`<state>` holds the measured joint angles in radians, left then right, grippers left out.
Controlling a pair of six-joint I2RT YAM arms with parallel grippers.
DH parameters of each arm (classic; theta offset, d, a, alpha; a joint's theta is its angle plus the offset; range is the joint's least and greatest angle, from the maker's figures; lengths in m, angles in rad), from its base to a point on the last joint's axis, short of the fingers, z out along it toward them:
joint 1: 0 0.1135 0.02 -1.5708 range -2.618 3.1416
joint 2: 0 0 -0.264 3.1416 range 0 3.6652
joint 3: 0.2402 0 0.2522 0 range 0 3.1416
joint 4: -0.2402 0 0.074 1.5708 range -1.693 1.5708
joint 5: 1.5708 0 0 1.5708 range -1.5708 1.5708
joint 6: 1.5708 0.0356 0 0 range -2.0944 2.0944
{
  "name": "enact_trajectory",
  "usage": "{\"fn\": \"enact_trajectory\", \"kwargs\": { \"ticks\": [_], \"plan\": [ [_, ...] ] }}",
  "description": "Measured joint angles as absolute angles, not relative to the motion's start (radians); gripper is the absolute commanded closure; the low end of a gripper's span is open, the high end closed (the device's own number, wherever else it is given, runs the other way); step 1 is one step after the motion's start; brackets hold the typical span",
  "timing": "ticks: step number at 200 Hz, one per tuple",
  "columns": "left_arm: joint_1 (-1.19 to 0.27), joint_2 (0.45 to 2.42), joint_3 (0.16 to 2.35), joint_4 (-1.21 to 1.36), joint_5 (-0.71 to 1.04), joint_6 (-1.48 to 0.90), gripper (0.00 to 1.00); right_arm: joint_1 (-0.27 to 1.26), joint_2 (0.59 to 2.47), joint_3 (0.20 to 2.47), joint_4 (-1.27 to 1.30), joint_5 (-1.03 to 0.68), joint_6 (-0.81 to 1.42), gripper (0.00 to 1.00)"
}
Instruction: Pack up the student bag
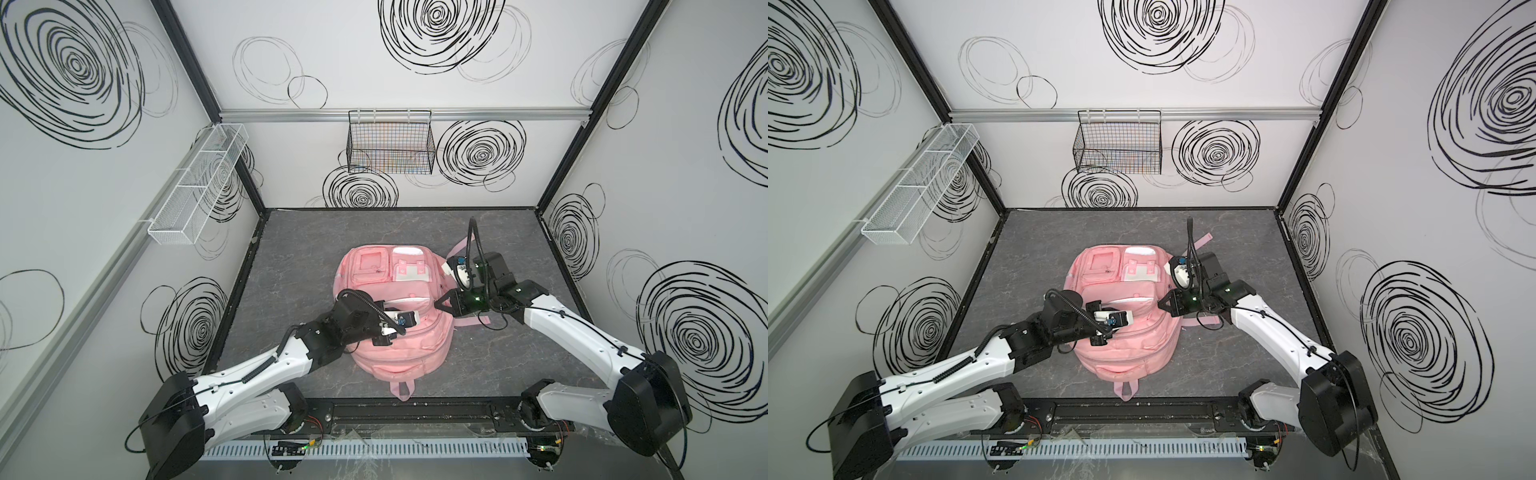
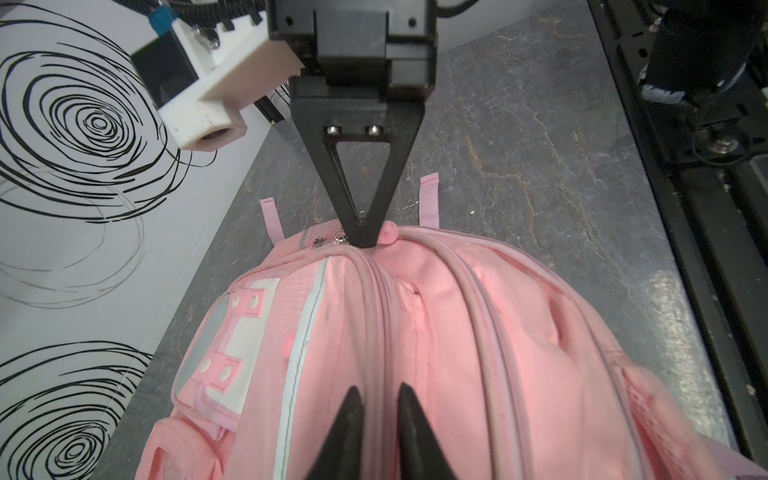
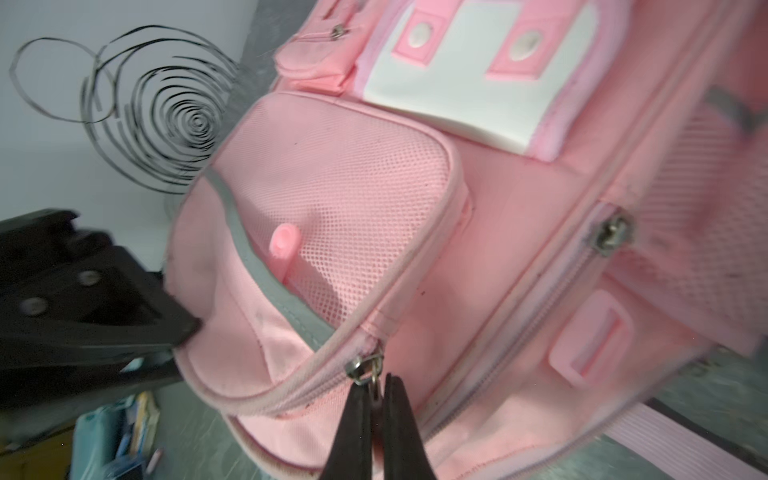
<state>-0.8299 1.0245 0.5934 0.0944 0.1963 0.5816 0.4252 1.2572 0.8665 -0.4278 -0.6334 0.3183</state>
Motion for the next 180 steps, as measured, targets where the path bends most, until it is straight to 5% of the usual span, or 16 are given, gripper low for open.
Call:
{"fn": "enact_trajectory", "kwargs": {
  "ticks": [15, 35, 82, 130, 145, 155, 180],
  "plan": [
    [-0.814, 0.995, 0.578, 0.162, 0.18, 0.521, 0.29, 0.356, 1.287, 0.871, -0.404, -0.572, 0.333, 0.7],
    [-0.778, 0.955, 0.543, 0.306, 0.147, 0.416, 0.27, 0.281, 1.33, 0.881, -0.349, -0.53, 0.348, 0.29],
    [-0.695, 0.902, 0.427, 0.563, -0.129, 0.224, 0.23, 0.192, 1.35, 0.938, -0.344, -0.495, 0.365, 0.26],
    [-0.46, 0.881, 0.25, 0.75, -0.534, 0.152, 0.17, -0.117, 1.231, 0.811, -0.171, -0.333, 0.395, 0.24],
    [-0.363, 0.89, 0.202, 0.804, -0.606, 0.124, 0.09, -0.176, 1.2, 0.701, -0.024, -0.199, 0.403, 0.18],
    [-0.304, 0.917, 0.167, 0.86, -0.637, 0.096, 0.08, -0.184, 1.188, 0.618, 0.08, -0.106, 0.397, 0.02],
    [-0.215, 1.057, 0.094, 0.994, -0.651, 0.056, 0.01, -0.128, 1.221, 0.41, 0.379, 0.099, 0.331, 0.0]
  ]
}}
